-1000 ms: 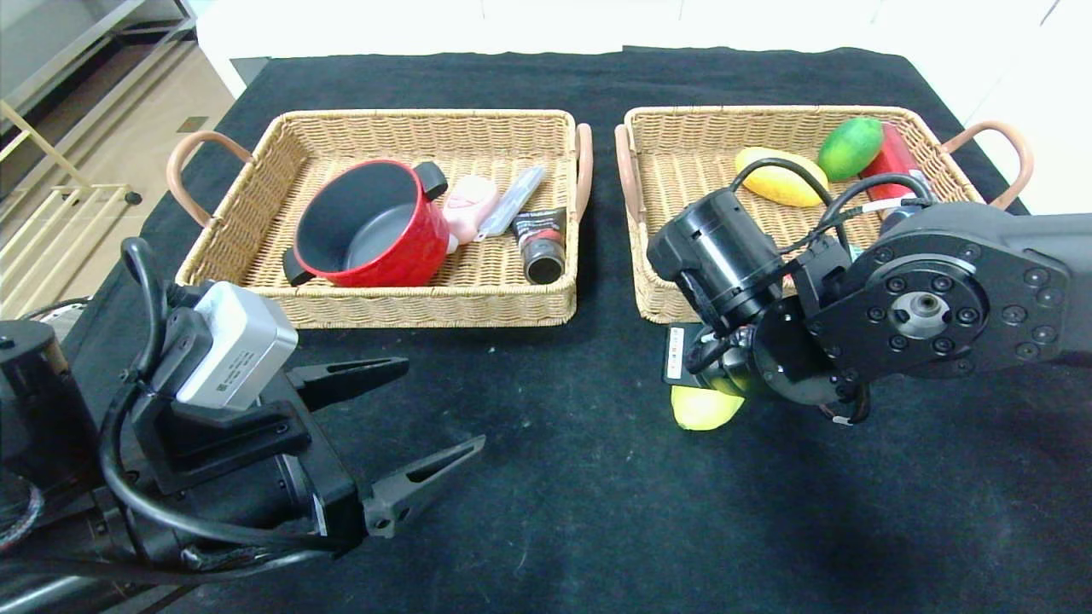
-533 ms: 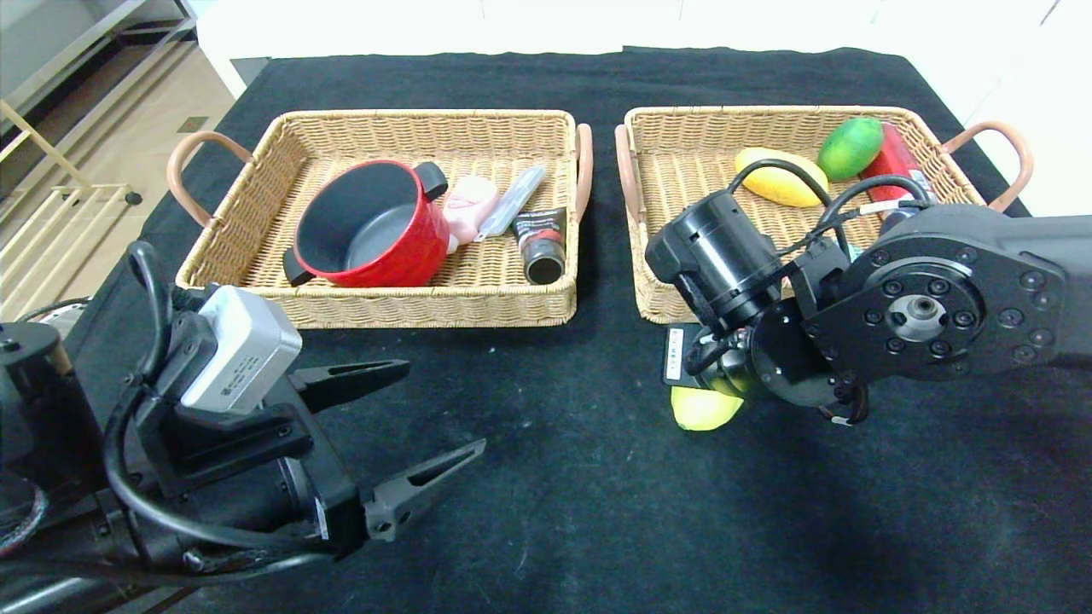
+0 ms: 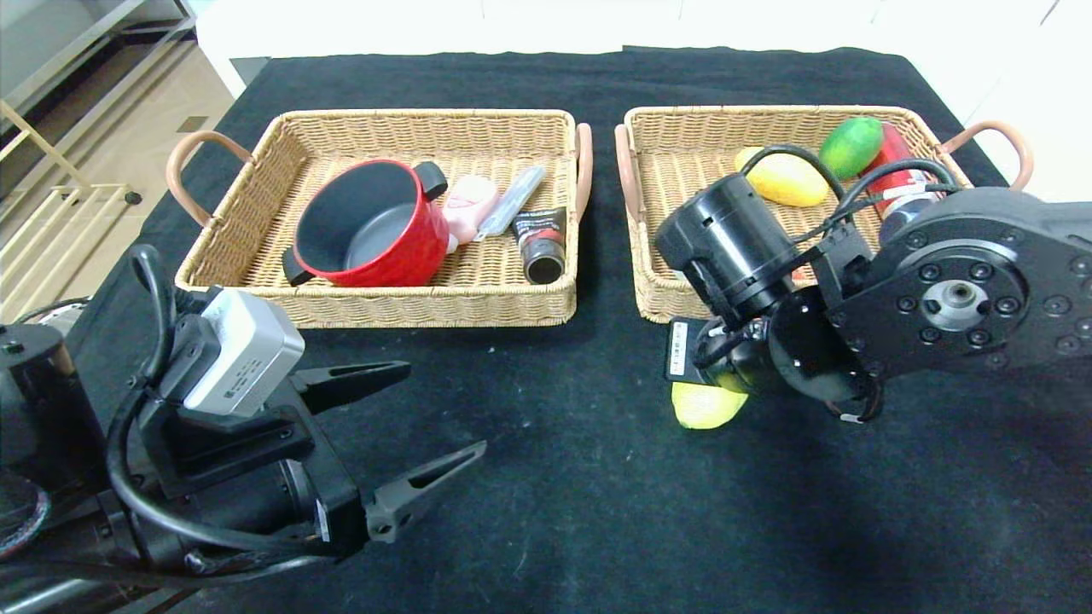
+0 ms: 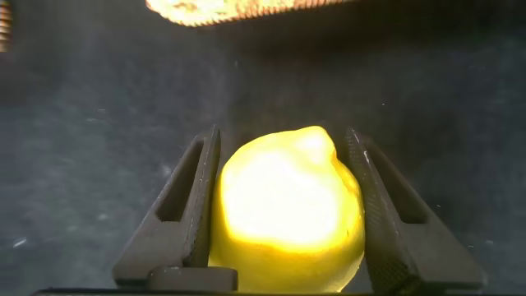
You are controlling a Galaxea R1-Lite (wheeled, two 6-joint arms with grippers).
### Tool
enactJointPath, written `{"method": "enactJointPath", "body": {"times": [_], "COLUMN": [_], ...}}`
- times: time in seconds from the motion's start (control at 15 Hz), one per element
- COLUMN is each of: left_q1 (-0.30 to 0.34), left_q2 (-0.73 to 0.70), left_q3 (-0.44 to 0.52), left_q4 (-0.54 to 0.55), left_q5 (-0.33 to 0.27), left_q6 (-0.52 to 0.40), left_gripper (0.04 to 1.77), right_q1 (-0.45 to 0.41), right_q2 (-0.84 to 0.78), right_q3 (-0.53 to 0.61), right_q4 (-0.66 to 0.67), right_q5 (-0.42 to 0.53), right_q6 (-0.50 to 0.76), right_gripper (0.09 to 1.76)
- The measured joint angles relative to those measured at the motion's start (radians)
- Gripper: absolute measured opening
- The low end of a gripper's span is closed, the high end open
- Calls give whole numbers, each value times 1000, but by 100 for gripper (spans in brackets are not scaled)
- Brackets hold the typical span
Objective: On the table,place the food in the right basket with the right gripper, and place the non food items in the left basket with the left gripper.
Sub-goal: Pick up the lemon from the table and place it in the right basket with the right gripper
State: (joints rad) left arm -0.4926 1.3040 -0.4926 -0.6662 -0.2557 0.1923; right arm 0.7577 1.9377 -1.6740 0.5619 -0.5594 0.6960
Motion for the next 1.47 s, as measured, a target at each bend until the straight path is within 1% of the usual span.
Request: {"method": "enactJointPath", "body": {"times": [0.27, 0.53, 0.8, 1.0, 1.13, 1.47], "left_q1": [0, -1, -1, -1, 0, 0], "left_q2": [1, -3, -7, -10, -14, -22], "left_q3": [1, 1, 2, 0, 0, -1], "left_q4": [0, 0, -3, -3, -3, -3], "left_q5": [0, -1, 0, 0, 0, 0], "left_q6": [1, 3, 3, 3, 3, 3], "left_gripper": [172, 172, 172, 172, 172, 172], "right_q1": [17, 21, 2, -11, -27, -75], "right_q2": [-48, -93, -103, -78, -50, 16], "right_q3": [-6, -30, -150, -243, -284, -298], "right_q4": [4, 1, -2, -7, -59, -269], "right_q5": [-6, -8, -10, -15, -16, -25], "right_q6": [-24, -122, -211, -241, -261, -338], "right_gripper": [104, 104, 104, 104, 104, 104]}}
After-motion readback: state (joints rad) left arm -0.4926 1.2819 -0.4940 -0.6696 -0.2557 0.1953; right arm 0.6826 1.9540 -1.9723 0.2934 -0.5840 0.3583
